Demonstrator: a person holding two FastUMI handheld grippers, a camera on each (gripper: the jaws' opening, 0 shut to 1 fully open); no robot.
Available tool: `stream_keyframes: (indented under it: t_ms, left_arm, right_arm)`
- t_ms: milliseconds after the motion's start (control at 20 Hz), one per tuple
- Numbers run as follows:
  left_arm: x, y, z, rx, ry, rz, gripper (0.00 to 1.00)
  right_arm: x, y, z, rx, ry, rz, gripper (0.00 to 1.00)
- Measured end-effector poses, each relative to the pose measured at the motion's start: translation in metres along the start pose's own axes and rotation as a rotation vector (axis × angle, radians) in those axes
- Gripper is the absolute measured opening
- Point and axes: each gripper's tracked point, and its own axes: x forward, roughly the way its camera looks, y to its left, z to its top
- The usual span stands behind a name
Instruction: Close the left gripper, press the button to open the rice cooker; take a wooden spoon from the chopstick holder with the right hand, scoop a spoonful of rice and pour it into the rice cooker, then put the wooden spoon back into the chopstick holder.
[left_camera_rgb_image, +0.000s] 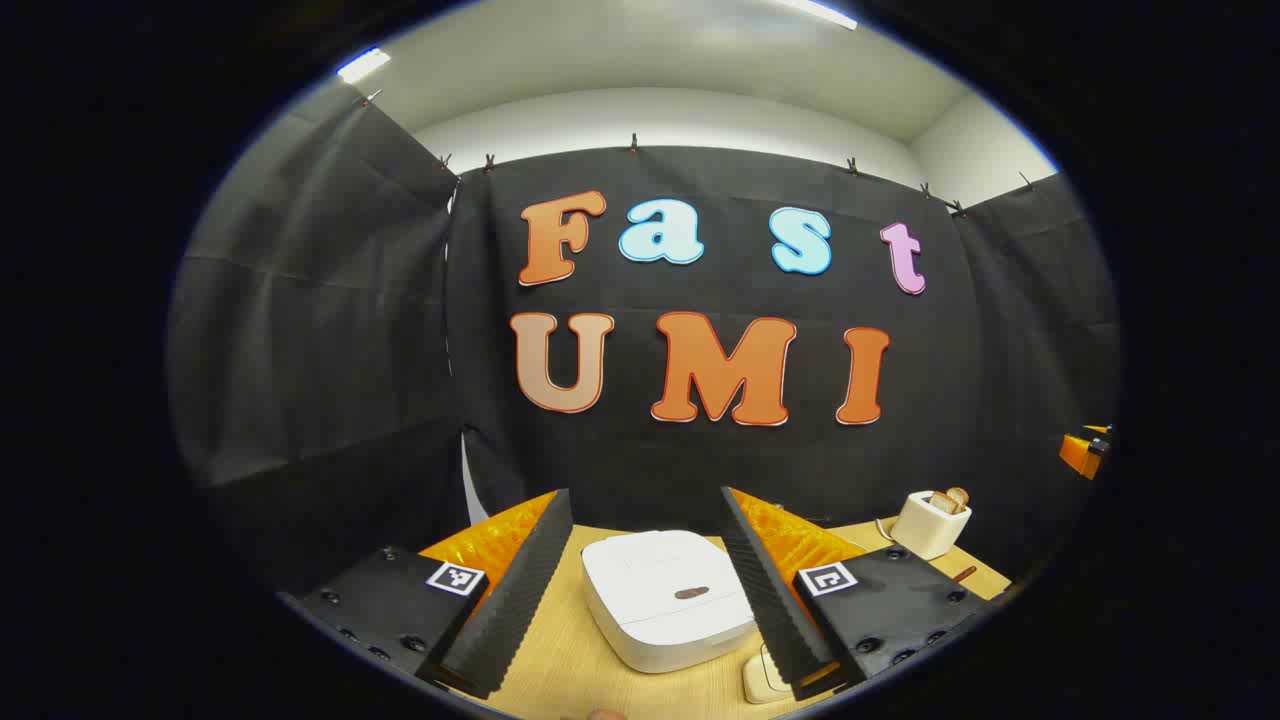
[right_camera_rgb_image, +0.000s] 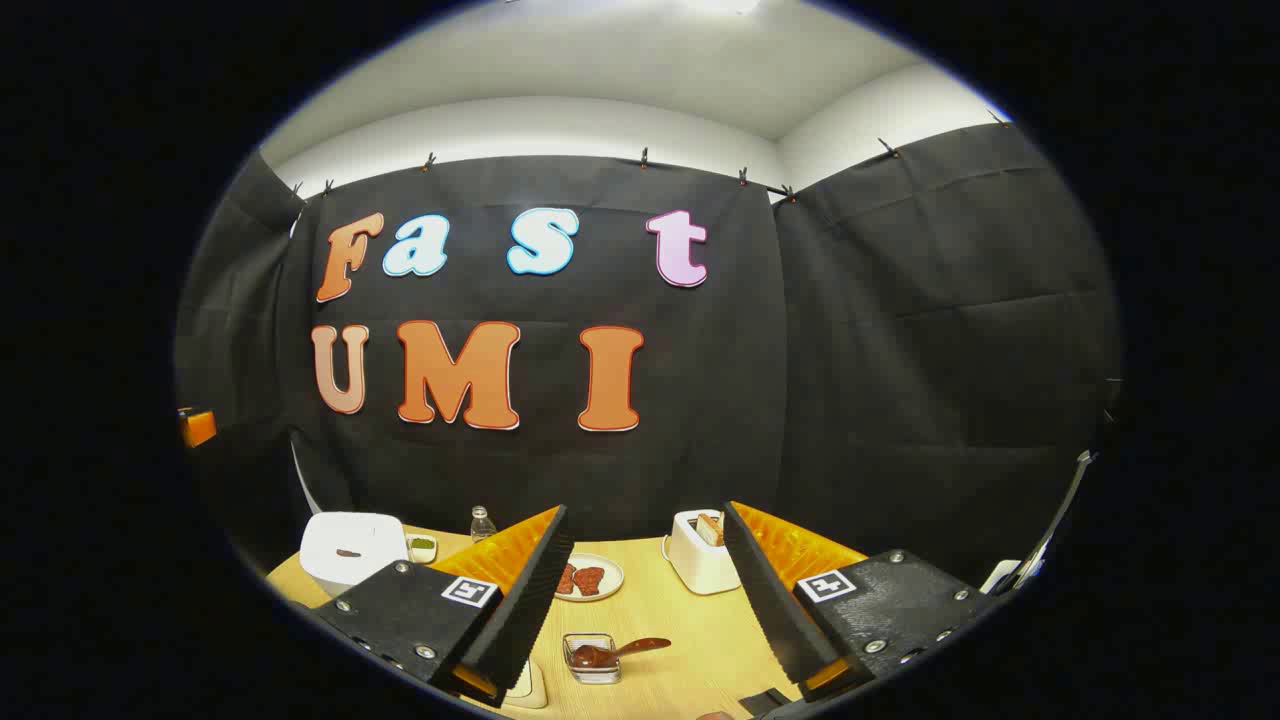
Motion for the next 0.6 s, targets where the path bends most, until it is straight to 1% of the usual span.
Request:
stream_keyframes:
  t_ms: [200, 600]
  left_arm:
    - [-0.0003, -0.0020, 0.0023, -0.001, -0.001, 0.003, 0.97]
    - [0.0023, -0.0095, 0.0073, 0.012, -0.016, -0.022, 0.98]
  right_arm:
    - [0.0014, -0.0009, -0.0006, -0.007, 0.001, -0.001, 0.93]
    - [0.0011, -0.0060, 0.0032, 0.002, -0.011, -0.015, 0.93]
